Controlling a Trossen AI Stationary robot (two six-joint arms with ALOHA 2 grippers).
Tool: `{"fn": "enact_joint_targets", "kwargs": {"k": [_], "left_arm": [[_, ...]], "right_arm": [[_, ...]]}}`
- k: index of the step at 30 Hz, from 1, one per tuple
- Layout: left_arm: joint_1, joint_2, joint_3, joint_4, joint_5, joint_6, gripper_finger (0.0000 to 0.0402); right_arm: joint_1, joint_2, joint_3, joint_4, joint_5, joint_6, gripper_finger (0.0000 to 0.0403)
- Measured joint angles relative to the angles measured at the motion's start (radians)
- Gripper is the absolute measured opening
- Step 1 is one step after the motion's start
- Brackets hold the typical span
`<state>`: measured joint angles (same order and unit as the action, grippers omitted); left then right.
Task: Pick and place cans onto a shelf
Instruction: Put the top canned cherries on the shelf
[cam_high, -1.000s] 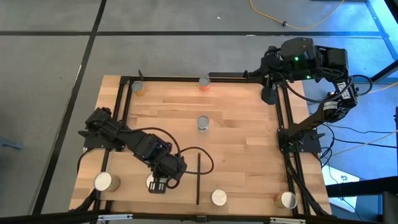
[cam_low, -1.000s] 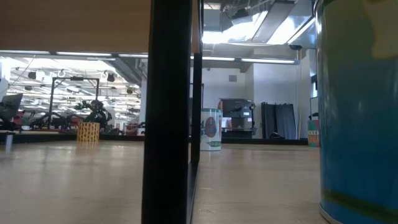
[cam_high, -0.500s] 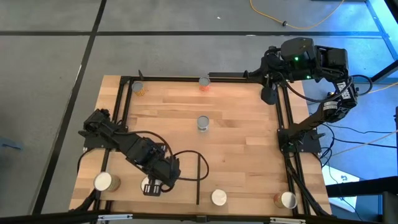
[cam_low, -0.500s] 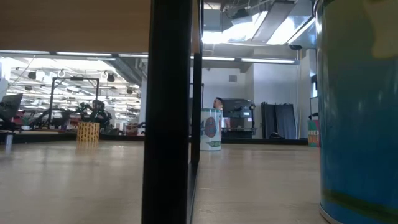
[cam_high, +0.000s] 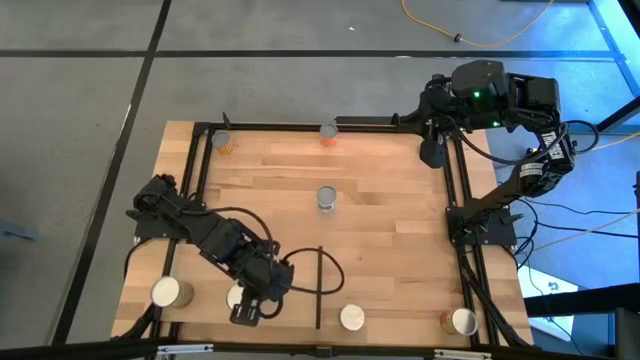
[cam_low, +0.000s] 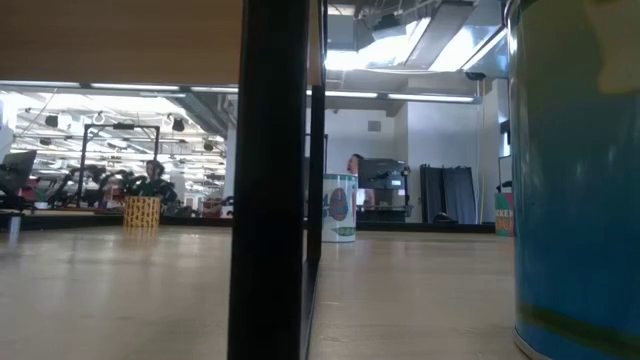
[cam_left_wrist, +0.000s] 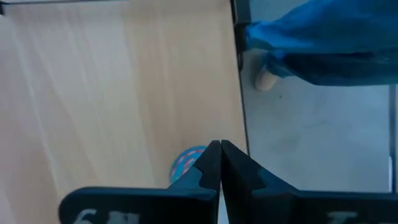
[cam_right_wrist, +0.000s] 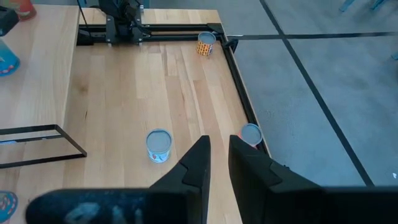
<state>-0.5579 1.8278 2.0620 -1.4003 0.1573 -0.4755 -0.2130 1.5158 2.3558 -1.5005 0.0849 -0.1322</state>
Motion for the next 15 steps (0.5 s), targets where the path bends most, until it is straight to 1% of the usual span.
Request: {"fn": "enact_joint_targets", "kwargs": {"k": [5,10,15], "left_arm": [[0.0,0.0,-0.042,0.024,0.057,0.01,0.0],[-0.008,0.001,-0.048,0.015,0.055,0.011,0.0],[-0.019,0.001,-0.048,-0.051,0.053,-0.01,0.0]], "right_arm": [[0.0,0.0,0.0,0.0,0.0,0.0,0.0059],[0.0,0.0,0.0,0.0,0.0,0.0,0.0059],[0.0,0.0,0.0,0.0,0.0,0.0,0.0059]]}}
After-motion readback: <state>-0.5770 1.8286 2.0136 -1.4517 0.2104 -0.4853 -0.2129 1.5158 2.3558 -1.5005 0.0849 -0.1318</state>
